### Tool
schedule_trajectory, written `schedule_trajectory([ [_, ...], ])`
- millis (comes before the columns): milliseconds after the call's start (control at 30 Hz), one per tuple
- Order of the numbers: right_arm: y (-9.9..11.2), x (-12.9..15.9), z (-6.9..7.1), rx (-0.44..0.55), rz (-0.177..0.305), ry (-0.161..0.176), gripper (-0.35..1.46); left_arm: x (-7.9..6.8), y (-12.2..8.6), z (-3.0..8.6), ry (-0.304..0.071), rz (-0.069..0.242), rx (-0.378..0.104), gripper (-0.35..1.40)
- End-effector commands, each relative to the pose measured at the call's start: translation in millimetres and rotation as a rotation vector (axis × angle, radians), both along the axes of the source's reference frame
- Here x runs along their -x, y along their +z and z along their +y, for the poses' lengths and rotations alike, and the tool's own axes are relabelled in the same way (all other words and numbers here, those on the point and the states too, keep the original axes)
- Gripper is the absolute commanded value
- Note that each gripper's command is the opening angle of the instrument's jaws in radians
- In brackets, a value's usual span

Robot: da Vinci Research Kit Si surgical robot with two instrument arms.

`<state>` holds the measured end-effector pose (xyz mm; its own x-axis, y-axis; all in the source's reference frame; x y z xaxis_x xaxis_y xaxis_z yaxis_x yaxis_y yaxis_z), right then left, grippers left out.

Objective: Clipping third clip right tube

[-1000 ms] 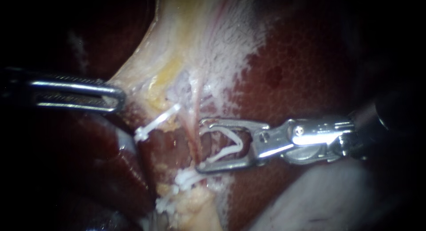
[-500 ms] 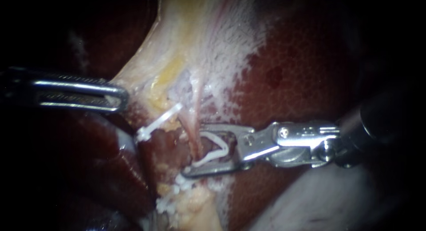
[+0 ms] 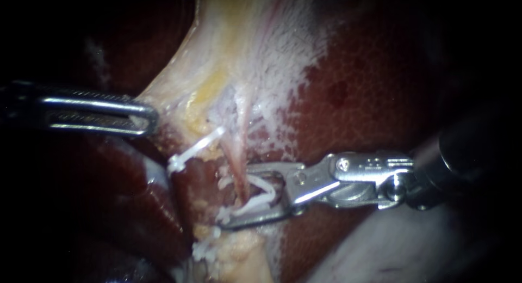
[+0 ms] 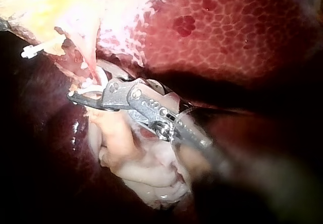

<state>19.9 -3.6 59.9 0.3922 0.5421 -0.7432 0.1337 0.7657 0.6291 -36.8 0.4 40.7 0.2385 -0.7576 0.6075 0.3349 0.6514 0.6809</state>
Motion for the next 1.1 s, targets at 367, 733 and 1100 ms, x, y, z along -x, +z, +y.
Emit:
schedule_trajectory([
  [367, -0.1, 0.7, 0.4, -0.057, -0.019, 0.014, 0.11, 0.0, 0.1, -0.1, 0.000, 0.000, 0.001, -0.35],
  [733, 0.2, 1.6, 0.7, -0.110, -0.039, 0.028, -0.29, 0.0, 0.3, -0.1, 0.000, 0.000, 0.001, -0.35],
  [1100, 0.2, 1.8, 0.6, -0.120, -0.043, 0.029, -0.32, 0.0, 0.3, -0.1, 0.000, 0.000, 0.001, -0.35],
])
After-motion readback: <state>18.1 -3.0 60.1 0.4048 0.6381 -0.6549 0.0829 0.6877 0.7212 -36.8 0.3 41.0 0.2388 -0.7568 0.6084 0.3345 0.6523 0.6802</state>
